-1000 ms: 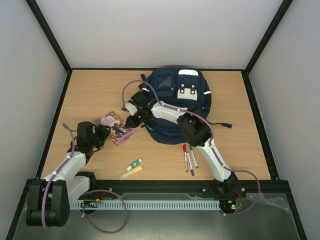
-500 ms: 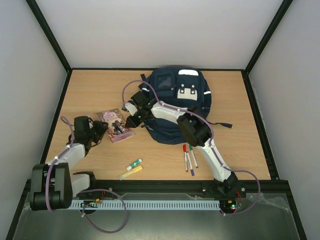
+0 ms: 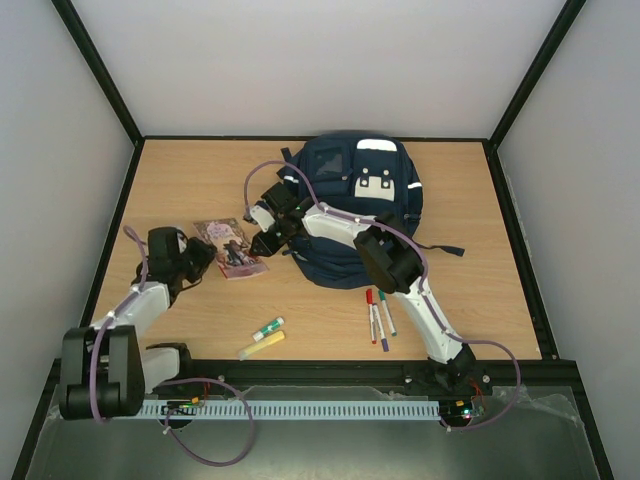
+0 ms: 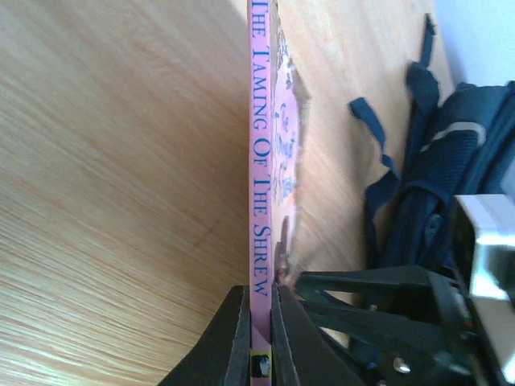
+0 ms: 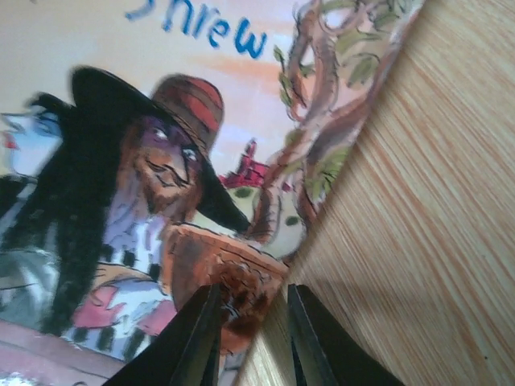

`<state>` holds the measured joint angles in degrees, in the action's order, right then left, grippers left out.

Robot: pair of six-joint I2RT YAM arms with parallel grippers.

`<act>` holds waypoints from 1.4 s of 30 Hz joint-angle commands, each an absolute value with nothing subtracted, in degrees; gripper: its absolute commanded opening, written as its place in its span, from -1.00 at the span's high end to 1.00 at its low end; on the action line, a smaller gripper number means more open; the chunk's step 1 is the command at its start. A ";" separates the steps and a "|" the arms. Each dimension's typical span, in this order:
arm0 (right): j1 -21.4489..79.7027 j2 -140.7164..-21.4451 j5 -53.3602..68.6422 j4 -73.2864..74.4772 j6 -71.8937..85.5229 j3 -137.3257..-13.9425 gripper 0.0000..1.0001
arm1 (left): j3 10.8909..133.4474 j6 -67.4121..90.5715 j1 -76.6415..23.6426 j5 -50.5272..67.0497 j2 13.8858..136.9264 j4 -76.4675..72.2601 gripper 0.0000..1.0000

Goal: Pack the student bag
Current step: Pick up the book from the center of the board.

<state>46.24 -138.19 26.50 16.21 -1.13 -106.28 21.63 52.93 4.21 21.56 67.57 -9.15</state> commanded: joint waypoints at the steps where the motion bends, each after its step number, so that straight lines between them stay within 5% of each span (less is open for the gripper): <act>1: 47.52 -141.14 21.11 31.15 -0.96 -101.05 0.44 | 25.93 50.78 4.39 21.39 60.31 -1.88 0.95; 5: 43.76 -130.66 23.79 31.88 0.30 -100.14 -0.11 | 29.17 49.88 3.84 23.08 52.92 2.14 0.95; 12: 32.26 -106.49 33.47 29.12 -1.63 -87.08 -0.57 | 35.01 47.10 -2.08 30.38 48.01 0.40 0.95; 13: 30.09 -103.63 35.12 28.23 -1.29 -84.55 -0.91 | 35.71 46.59 -3.88 30.56 47.95 -0.10 0.95; 14: 28.10 -101.15 37.09 27.49 -1.18 -81.15 -1.00 | 36.83 46.12 -6.03 30.52 48.01 -0.87 0.95; 26: 13.75 -78.25 60.84 23.89 -7.70 -57.82 -0.99 | 40.59 46.42 -22.12 37.33 54.24 -18.04 0.95; 42: 14.95 -85.92 83.23 32.39 -12.78 -69.82 -0.98 | 48.47 50.38 -26.69 43.41 64.09 -28.22 0.95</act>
<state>14.02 -84.14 74.39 26.02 -8.45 -65.45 45.08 49.23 -25.26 40.95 62.24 -23.16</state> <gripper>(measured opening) 0.993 0.062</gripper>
